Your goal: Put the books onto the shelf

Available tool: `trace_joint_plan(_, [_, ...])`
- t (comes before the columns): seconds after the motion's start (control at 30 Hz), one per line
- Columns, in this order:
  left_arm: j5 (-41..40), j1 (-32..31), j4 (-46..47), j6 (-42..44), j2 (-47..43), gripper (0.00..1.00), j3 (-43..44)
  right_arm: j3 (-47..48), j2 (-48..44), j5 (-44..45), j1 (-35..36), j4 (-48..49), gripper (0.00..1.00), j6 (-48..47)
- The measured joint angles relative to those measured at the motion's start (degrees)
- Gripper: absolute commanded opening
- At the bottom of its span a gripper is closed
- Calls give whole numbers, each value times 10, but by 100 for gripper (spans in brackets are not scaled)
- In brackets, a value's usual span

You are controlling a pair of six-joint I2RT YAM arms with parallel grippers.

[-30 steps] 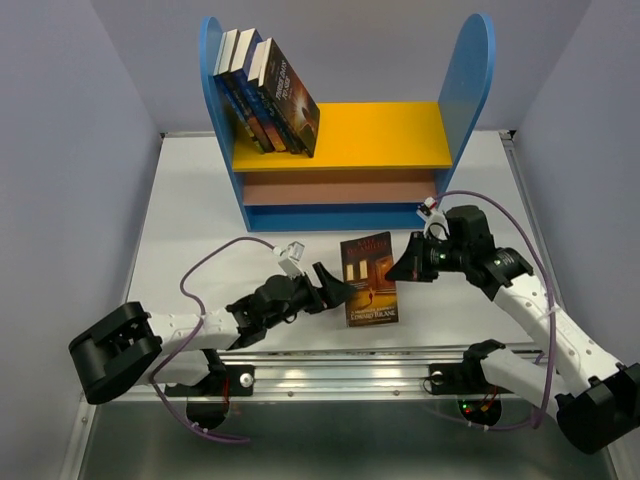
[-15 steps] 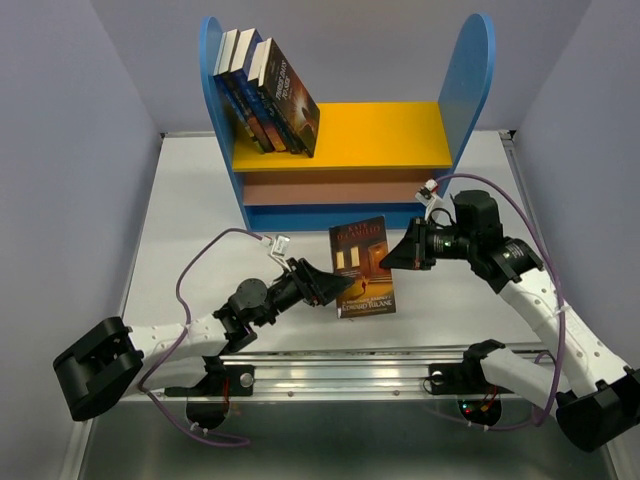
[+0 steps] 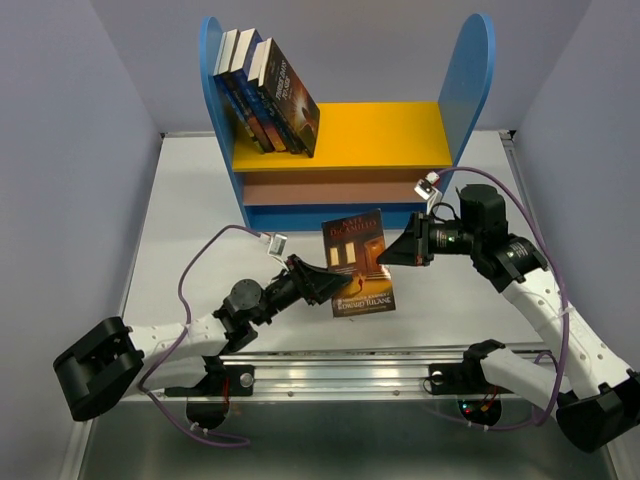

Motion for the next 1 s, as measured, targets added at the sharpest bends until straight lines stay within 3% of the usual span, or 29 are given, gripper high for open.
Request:
trace_joint_plan(0.2, [3, 2, 19, -1, 8, 10, 0, -5, -4, 5, 0, 5, 1, 2])
trace_joint_plan(0.23, [2, 3, 18, 1, 4, 0, 0, -6, -6, 8, 0, 5, 6, 3])
trace_joint_plan(0.27, [1, 3, 16, 4, 1, 0, 0, -10, -10, 17, 0, 6, 12, 3])
trace_joint_plan(0.37, [-8, 2, -26, 13, -26, 0, 8, -12, -14, 43, 0, 0, 51, 1])
trace_joint_plan(0.47, [-21, 2, -67, 29, -61, 0, 18, -10, -14, 94, 0, -17, 83, -9])
trace_joint_plan(0.5, [-25, 2, -80, 36, -71, 0, 21, -6, -14, 115, 0, -30, 100, -11])
trace_joint_plan(0.73, [-79, 2, -213, 114, -131, 0, 80, 53, -15, 257, 0, -89, 100, -38])
trace_joint_plan(1.0, [-146, 2, -353, 251, -107, 0, 257, 72, -68, 411, 0, -107, 100, -49])
